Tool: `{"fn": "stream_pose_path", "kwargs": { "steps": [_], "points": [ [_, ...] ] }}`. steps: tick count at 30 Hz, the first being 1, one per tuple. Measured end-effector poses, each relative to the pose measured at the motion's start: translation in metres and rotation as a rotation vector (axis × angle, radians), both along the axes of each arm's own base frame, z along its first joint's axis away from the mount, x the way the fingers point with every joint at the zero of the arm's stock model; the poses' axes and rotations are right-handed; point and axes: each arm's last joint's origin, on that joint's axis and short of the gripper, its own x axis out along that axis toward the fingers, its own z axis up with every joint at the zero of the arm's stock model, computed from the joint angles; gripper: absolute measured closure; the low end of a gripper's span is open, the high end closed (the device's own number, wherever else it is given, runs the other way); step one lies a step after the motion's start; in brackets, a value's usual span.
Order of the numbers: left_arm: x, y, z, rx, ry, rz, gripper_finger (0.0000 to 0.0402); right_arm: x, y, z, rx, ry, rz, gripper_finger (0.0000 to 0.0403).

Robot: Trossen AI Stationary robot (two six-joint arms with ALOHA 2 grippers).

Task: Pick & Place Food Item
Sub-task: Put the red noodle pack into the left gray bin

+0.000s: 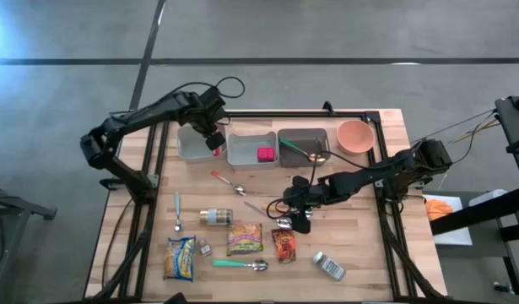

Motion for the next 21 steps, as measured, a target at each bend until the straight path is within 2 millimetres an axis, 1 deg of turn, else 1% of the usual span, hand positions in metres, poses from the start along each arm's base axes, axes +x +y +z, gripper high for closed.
{"fn": "stream_pose_path", "kwargs": {
  "steps": [9,17,21],
  "points": [
    [0.019,0.021,0.003,0.007,-0.003,0.012,0.0401,0.0,0.0,0.0,0.0,-0.001,0.0,0.0145],
    [0.027,0.029,-0.014,-0.024,0.059,0.025,0.0402,0.0,0.0,-0.001,0.0,0.002,0.001,0.0145],
    [0.029,0.032,-0.019,-0.03,0.067,0.028,0.0401,0.0,0.0,-0.001,0.0,0.001,0.001,0.0145]
  ]
}}
